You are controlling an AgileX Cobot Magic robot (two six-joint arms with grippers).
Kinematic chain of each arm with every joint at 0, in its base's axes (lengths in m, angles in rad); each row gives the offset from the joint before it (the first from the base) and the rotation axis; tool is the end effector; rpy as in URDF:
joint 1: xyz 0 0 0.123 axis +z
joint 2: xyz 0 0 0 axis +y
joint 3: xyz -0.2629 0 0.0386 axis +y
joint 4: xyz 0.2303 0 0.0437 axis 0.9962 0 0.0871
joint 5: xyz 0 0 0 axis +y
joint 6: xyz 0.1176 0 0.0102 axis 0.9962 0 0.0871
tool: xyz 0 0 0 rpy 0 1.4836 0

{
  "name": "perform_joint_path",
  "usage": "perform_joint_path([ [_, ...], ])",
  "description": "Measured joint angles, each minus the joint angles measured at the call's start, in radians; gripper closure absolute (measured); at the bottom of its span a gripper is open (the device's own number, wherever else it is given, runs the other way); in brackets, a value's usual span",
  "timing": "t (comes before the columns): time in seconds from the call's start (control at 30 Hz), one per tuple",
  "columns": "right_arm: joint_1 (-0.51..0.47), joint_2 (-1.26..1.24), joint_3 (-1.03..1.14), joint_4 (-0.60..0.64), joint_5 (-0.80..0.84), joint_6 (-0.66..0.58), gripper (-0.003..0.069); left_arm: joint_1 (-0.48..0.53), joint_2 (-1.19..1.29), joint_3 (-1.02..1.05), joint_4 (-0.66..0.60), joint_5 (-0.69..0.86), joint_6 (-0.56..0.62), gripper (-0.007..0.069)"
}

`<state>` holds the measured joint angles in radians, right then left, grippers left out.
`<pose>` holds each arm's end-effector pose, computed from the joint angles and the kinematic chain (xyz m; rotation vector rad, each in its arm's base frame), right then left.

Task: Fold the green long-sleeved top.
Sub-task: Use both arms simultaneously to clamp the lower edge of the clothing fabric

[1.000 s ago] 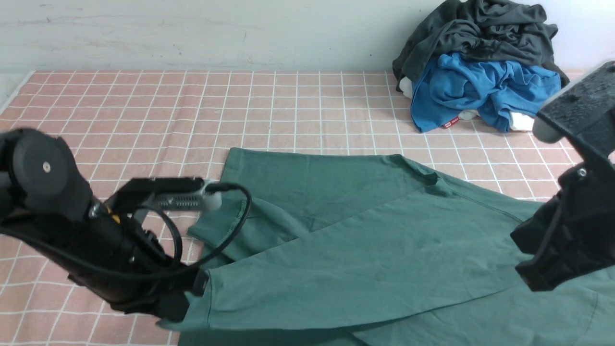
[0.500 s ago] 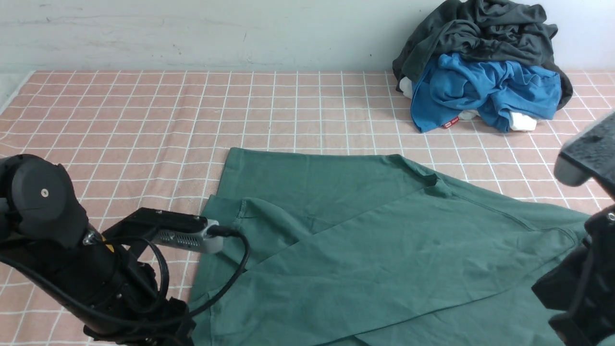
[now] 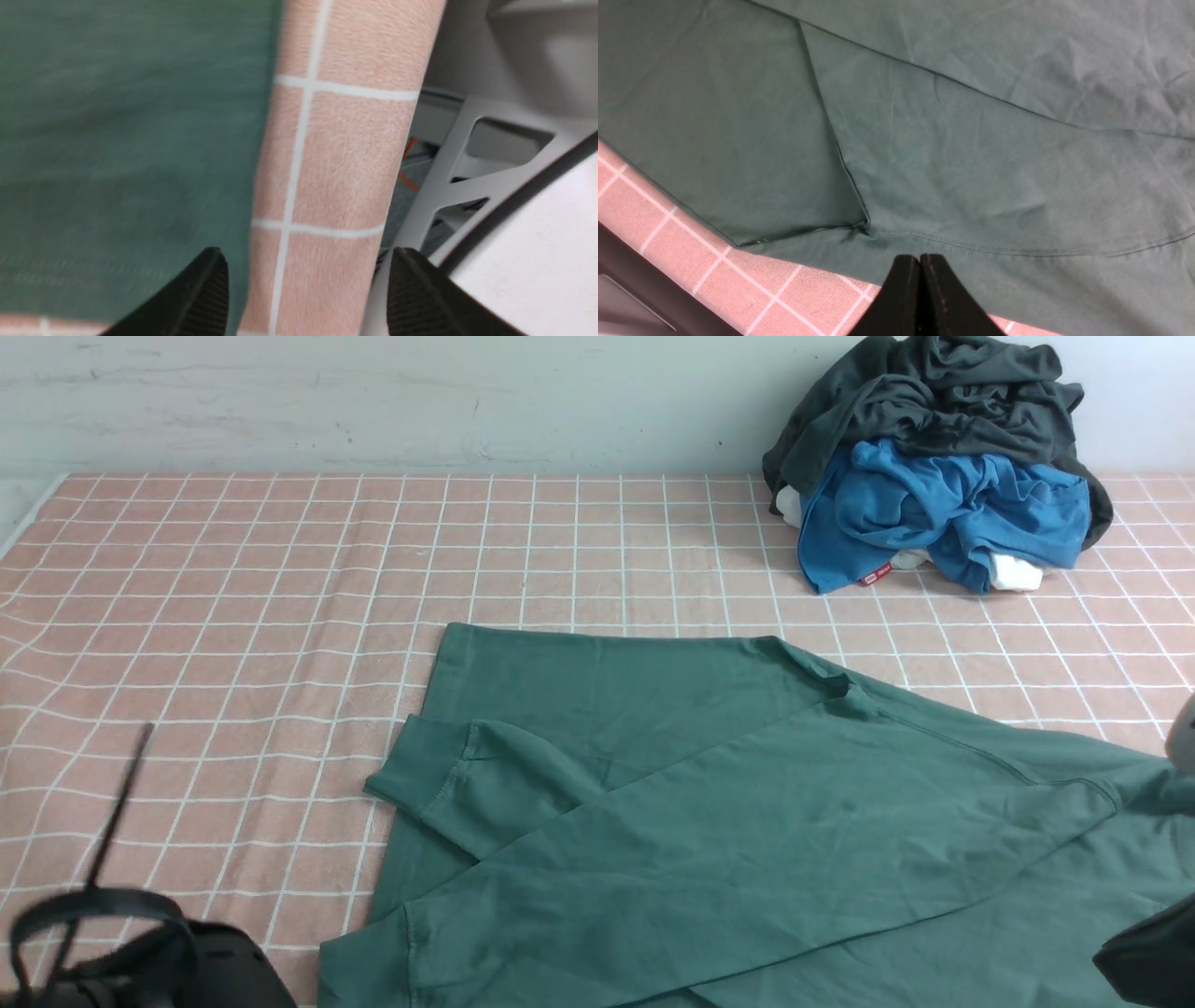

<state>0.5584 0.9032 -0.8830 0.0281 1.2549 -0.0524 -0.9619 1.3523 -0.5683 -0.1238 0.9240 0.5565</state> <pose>0.1194 0.0783 0.2829 -0.8290 2.6460 0.1726 0.0872 -0.1454 0.1390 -2.0261 -2.3071 0.1304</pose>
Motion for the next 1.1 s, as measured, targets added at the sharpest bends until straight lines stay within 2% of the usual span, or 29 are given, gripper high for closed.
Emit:
perform_joint_path([
  [0.13, 0.000, 0.000, 0.002, 0.000, 0.000, 0.000, 0.0673, -0.026, 0.049, 0.009, 0.037, -0.072, -0.012, 0.0198],
  [0.27, 0.000, 0.000, 0.002, 0.000, 0.000, -0.002, 0.0673, -0.026, 0.099, 0.009, 0.119, -0.143, -0.091, 0.0198],
  [0.47, 0.000, 0.000, 0.002, 0.000, 0.000, -0.002, 0.0673, -0.027, 0.109, 0.008, 0.193, -0.148, -0.195, 0.0198],
  [0.9, 0.000, 0.000, 0.002, 0.000, 0.000, -0.002, 0.0673, -0.027, 0.115, -0.014, 0.250, -0.173, -0.256, 0.0203],
  [1.0, 0.000, 0.000, 0.002, 0.000, 0.000, -0.002, 0.0673, -0.027, 0.115, -0.014, 0.252, -0.175, -0.258, 0.0225],
  [1.1, 0.000, 0.000, 0.002, 0.000, 0.000, -0.002, 0.0673, -0.027, 0.115, -0.014, 0.252, -0.175, -0.262, 0.0302],
])
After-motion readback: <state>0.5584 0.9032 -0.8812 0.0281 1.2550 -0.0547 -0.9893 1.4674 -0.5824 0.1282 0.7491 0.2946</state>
